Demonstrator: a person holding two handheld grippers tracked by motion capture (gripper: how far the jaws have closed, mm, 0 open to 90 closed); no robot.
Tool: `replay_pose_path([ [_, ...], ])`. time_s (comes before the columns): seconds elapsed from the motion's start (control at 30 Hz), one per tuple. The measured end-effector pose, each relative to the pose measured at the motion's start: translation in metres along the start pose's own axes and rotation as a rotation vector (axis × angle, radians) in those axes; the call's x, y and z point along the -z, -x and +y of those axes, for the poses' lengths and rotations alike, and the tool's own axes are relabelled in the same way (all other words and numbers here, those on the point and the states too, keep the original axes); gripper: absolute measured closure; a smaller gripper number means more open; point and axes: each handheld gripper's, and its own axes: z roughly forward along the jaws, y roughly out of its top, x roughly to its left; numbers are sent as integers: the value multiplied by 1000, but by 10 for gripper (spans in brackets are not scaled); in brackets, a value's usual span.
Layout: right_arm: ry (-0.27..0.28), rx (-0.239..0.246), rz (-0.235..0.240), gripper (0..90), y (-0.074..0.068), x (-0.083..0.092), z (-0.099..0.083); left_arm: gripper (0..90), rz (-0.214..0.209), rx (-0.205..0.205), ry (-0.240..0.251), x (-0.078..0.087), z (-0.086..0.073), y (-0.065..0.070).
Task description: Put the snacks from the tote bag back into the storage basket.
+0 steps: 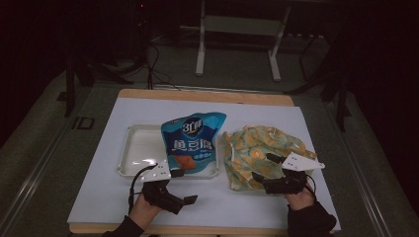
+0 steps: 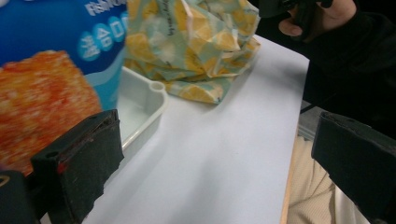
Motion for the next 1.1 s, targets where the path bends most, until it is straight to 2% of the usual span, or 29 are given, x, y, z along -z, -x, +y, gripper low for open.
replay_pose_path([
  [0.37, 2, -5, -38, 142, 3, 15, -16, 24, -36, -43, -23, -26, 4, 5],
  [0.53, 18, -18, -86, 142, 3, 24, -25, 24, -47, -61, -31, -34, 5, 7],
  [0.67, 28, -22, -109, 142, 3, 29, -29, 24, -50, -72, -48, -38, 4, 8],
  [0.77, 42, -60, -128, 142, 4, 36, -33, 24, -46, -77, -54, -39, 2, 9],
  [0.87, 45, -69, -160, 142, 5, 39, -37, 24, -49, -77, -50, -38, 1, 9],
  [1.03, 31, -74, -169, 142, 7, 40, -42, 24, -55, -83, -48, -38, -1, 10],
  [1.1, 47, -82, -172, 142, 9, 43, -42, 24, -53, -91, -53, -38, -2, 11],
])
